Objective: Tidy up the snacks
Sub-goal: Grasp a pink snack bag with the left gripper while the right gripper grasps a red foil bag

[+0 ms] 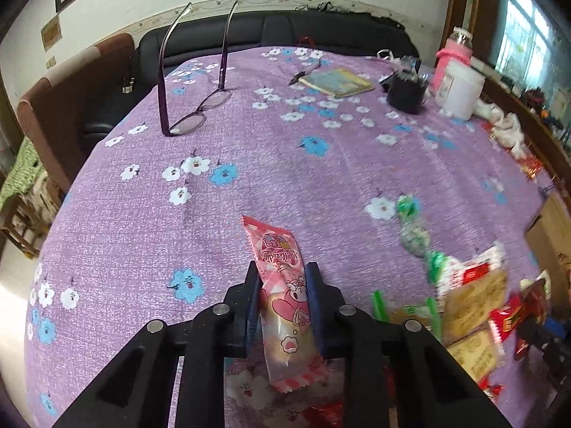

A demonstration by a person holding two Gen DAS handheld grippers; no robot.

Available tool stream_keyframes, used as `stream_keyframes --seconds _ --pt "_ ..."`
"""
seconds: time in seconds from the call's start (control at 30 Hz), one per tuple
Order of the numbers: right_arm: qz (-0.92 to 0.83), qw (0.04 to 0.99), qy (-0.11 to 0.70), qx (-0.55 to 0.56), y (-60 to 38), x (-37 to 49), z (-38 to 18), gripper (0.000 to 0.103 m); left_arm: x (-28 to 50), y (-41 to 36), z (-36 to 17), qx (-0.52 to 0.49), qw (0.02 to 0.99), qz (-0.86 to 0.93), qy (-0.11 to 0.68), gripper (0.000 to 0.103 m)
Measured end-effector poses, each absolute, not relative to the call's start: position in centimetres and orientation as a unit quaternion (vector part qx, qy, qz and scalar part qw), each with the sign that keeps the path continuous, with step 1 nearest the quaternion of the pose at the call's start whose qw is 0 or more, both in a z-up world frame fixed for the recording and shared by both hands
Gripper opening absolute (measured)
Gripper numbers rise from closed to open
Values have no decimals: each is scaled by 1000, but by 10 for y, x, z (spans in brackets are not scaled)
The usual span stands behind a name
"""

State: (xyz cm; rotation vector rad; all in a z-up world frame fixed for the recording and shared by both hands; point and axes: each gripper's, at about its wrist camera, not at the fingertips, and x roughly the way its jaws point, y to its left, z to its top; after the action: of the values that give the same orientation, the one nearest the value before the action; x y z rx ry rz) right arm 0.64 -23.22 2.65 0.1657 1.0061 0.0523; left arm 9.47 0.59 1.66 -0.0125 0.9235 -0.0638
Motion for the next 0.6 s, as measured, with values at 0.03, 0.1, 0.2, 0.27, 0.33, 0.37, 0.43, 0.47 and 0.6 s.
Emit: stream_keyframes --seconds 0.03,0.1,0.2,0.27,0.33,0.37,0.43,0.47,0.6 --pt "26 874 478 85 -233 3 28 24 93 6 21 -11 897 -39 439 25" --pt "33 878 468 93 -233 -5 34 24 87 4 28 -19 903 -53 426 24" --pt "37 886 452 99 -232 -19 44 24 76 0 43 -37 912 -84 400 24" --pt "40 889 444 100 -231 -25 50 24 69 -4 51 -41 916 -100 385 24" --pt "42 892 439 100 -229 -31 53 24 62 -9 58 -43 920 -116 372 24" --pt "43 892 439 102 -229 -33 54 24 58 -12 61 -40 922 -120 366 24" --pt "46 891 439 105 -229 -35 55 24 52 -20 65 -32 924 -133 357 24" --pt "46 891 440 105 -229 -36 55 24 49 -26 66 -28 924 -140 355 24" --pt "47 889 440 119 -232 -40 55 24 42 -41 68 -18 919 -166 357 24"
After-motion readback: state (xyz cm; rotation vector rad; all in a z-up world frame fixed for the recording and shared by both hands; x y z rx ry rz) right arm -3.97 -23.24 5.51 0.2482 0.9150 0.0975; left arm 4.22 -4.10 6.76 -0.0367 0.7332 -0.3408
